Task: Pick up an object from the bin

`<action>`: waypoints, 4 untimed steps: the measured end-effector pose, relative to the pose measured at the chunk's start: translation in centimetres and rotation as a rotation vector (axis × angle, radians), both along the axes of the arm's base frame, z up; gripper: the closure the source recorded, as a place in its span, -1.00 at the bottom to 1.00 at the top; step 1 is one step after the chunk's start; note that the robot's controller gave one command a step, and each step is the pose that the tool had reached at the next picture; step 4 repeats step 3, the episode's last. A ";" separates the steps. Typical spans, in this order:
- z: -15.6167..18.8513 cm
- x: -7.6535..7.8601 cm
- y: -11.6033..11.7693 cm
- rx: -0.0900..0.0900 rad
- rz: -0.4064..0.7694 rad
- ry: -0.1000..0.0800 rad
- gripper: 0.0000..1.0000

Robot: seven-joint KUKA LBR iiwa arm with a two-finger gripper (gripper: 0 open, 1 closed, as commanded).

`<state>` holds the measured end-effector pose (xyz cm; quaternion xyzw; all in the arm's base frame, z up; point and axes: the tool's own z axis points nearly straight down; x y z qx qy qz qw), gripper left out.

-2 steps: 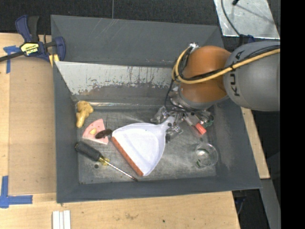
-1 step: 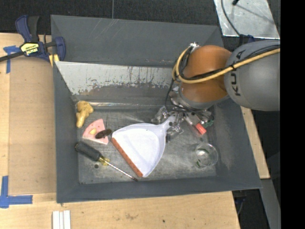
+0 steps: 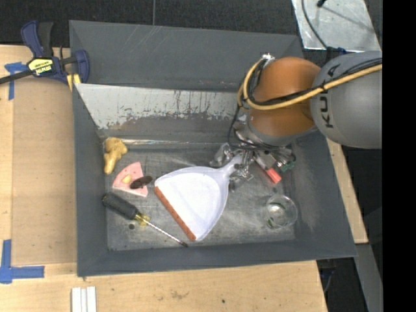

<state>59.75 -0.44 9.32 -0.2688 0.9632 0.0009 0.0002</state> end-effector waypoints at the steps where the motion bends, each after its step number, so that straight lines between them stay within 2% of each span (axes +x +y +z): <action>1: 1.9 0.0 0.0 -0.001 -0.001 0.000 1.00; 3: 5.1 0.2 -0.1 -0.001 -0.003 -0.005 1.00; 4: 5.1 0.2 -0.1 -0.001 -0.003 -0.005 1.00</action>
Offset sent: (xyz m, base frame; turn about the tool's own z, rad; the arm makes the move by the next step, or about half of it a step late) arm 0.0000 -0.0001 0.0233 0.0000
